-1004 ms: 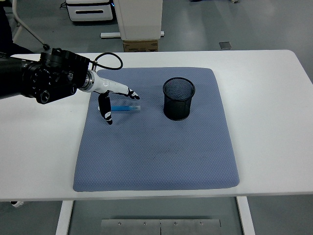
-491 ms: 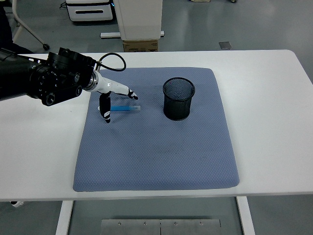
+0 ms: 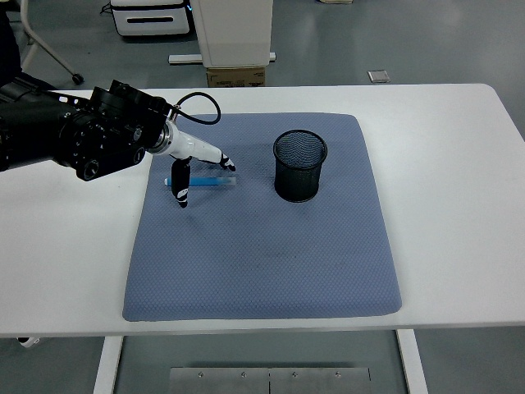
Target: Left hand places marker in pen holder
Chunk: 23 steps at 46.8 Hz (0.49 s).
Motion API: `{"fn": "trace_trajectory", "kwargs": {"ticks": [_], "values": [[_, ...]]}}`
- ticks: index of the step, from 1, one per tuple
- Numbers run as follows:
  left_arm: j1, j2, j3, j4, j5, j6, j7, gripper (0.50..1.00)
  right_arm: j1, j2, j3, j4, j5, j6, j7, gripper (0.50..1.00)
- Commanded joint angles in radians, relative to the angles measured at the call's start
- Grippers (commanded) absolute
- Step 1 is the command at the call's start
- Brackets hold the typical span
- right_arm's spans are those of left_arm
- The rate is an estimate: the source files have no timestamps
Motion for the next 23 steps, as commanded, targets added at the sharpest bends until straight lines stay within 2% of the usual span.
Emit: {"fn": "trace_trajectory", "kwargs": {"ticks": [1,9,16,23], "values": [[-0.001,0.000,0.000,0.000,0.010,0.000,0.000,1.000,0.000,0.000,0.000,-0.001,0.000,-0.001,0.000,1.000],[-0.007,0.000,0.000,0.000,0.038,-0.003,0.000,1.000,0.000,0.000,0.000,-0.001,0.000,-0.001,0.000,1.000],[-0.013,0.000,0.000,0.000,0.054,-0.006,0.004,0.939,0.000,0.000,0.000,-0.001,0.000,-0.001,0.000,1.000],[-0.013,-0.009,0.000,-0.002,0.054,-0.006,0.004,0.909,0.000,0.000,0.000,-0.001,0.000,0.000,0.000,1.000]]}}
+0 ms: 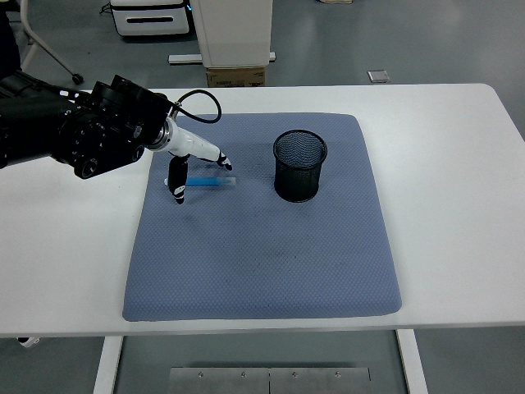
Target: Left hand places marker in pen holder
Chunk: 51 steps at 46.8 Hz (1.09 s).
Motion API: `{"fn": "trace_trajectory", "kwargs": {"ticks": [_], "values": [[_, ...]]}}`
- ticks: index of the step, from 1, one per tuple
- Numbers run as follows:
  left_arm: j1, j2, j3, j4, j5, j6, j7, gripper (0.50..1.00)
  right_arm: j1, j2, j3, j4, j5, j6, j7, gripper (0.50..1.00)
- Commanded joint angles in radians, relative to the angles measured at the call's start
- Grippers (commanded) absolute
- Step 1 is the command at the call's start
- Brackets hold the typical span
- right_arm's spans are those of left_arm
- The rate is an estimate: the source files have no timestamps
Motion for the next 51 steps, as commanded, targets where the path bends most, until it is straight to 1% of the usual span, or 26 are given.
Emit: {"fn": "trace_trajectory", "kwargs": {"ticks": [1,7,10,14,18,24,27,31,33,41,49,51], "values": [[0.000,-0.011,0.000,-0.001,0.000,0.000,0.000,0.898,0.000,0.000,0.000,0.000,0.000,0.001,0.000,1.000],[0.001,-0.020,0.000,-0.001,0.000,0.000,0.003,0.833,0.000,0.000,0.000,0.000,0.000,0.001,0.000,1.000],[0.003,-0.027,0.000,-0.001,0.000,0.000,0.003,0.827,0.000,0.000,0.000,0.001,0.000,-0.001,0.000,1.000],[0.008,-0.027,0.000,-0.001,0.000,0.000,0.023,0.827,0.000,0.000,0.000,0.000,0.000,0.001,0.000,1.000],[0.009,-0.028,0.000,-0.001,0.000,0.001,0.029,0.810,0.000,0.000,0.000,0.001,0.000,-0.001,0.000,1.000],[0.011,-0.030,0.000,-0.001,0.000,0.001,0.034,0.763,0.000,0.000,0.000,0.000,0.000,0.001,0.000,1.000],[0.011,-0.034,0.000,-0.001,0.000,0.001,0.041,0.719,0.000,0.000,0.000,0.001,0.000,0.001,0.000,1.000],[0.011,-0.042,0.000,-0.001,0.000,0.000,0.046,0.678,0.000,0.000,0.000,0.000,0.000,0.001,0.000,1.000],[0.011,-0.042,0.000,-0.001,0.000,0.001,0.048,0.666,0.000,0.000,0.000,0.001,0.000,-0.001,0.000,1.000],[0.011,-0.042,0.000,-0.001,0.000,0.001,0.057,0.654,0.000,0.000,0.000,0.001,0.000,0.001,0.000,1.000],[0.011,-0.043,0.000,-0.001,0.000,0.001,0.058,0.610,0.000,0.000,0.000,0.001,0.000,0.001,0.000,1.000],[0.012,-0.043,0.000,-0.001,0.000,0.001,0.060,0.607,0.000,0.000,0.000,0.000,0.000,0.001,0.000,1.000]]}}
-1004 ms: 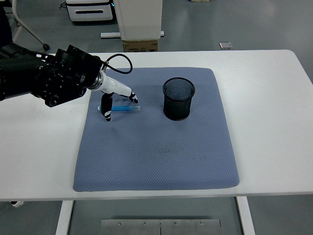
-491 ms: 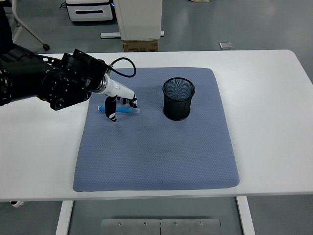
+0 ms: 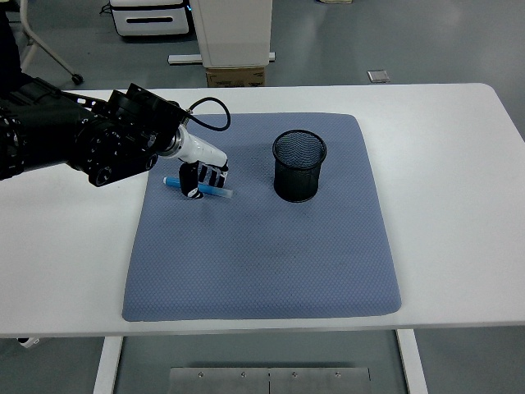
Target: Left hand places marker in pen holder
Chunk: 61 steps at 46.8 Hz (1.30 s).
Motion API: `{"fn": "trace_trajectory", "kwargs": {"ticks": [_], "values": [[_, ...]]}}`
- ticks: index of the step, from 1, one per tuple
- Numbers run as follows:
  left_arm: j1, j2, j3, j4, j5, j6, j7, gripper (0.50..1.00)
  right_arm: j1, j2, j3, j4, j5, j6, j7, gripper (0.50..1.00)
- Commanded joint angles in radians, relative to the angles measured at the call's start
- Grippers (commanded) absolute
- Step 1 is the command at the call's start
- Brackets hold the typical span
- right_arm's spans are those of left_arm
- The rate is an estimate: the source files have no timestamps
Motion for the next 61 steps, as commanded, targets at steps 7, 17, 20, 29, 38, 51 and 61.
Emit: {"fn": "trace_trajectory", "kwargs": {"ticks": [7,17,20,29,38,51,61], "values": [[0.001,-0.008,0.000,0.000,0.000,0.000,0.014,0.587,0.000,0.000,0.000,0.001,0.000,0.000,0.000,1.000],[0.003,-0.008,0.000,0.000,0.000,0.002,0.014,0.587,0.000,0.000,0.000,0.000,0.000,0.000,0.000,1.000],[0.003,-0.008,0.000,0.000,0.000,0.002,0.014,0.587,0.000,0.000,0.000,0.001,0.000,0.000,0.000,1.000],[0.011,-0.010,0.000,-0.002,0.000,0.000,0.014,0.569,0.000,0.000,0.000,0.001,0.000,0.000,0.000,1.000],[0.012,-0.008,0.002,-0.002,0.000,-0.001,0.014,0.514,0.000,0.000,0.000,0.000,0.000,-0.001,0.000,1.000],[0.012,-0.008,0.002,0.000,0.000,0.000,0.014,0.500,0.000,0.000,0.000,0.001,0.000,0.000,0.000,1.000],[0.012,-0.008,0.000,0.000,0.000,0.000,0.014,0.500,0.000,0.000,0.000,0.000,0.000,0.000,0.000,1.000]]}}
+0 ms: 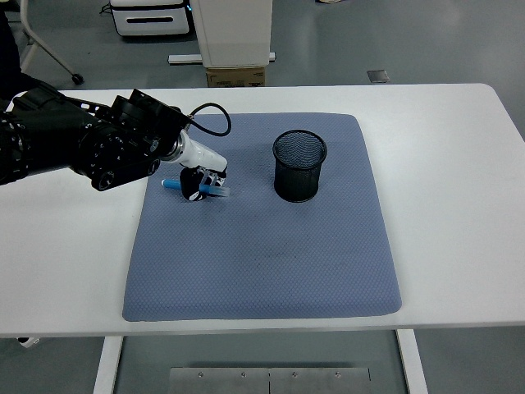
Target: Left hand places marker in pen holder
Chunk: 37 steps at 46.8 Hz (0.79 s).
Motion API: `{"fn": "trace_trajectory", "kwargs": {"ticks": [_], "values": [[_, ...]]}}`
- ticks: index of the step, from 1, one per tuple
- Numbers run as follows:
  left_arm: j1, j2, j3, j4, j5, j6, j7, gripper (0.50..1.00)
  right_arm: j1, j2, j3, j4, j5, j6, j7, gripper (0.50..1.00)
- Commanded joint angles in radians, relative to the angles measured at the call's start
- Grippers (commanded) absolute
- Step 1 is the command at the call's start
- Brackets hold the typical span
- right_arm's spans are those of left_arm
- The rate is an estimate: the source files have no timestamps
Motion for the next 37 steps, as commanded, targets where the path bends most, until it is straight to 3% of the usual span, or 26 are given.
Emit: {"fn": "trace_trajectory", "kwargs": {"ticks": [1,19,37], "values": [[0.000,0.000,0.000,0.000,0.000,0.000,0.000,0.502,0.000,0.000,0.000,-0.001,0.000,0.001,0.000,1.000],[0.000,0.002,0.000,0.000,0.000,0.000,-0.001,0.593,0.000,0.000,0.000,-0.001,0.000,-0.001,0.000,1.000],[0.000,0.003,0.000,0.000,0.000,0.000,-0.003,0.601,0.000,0.000,0.000,0.001,0.000,-0.001,0.000,1.000]]}}
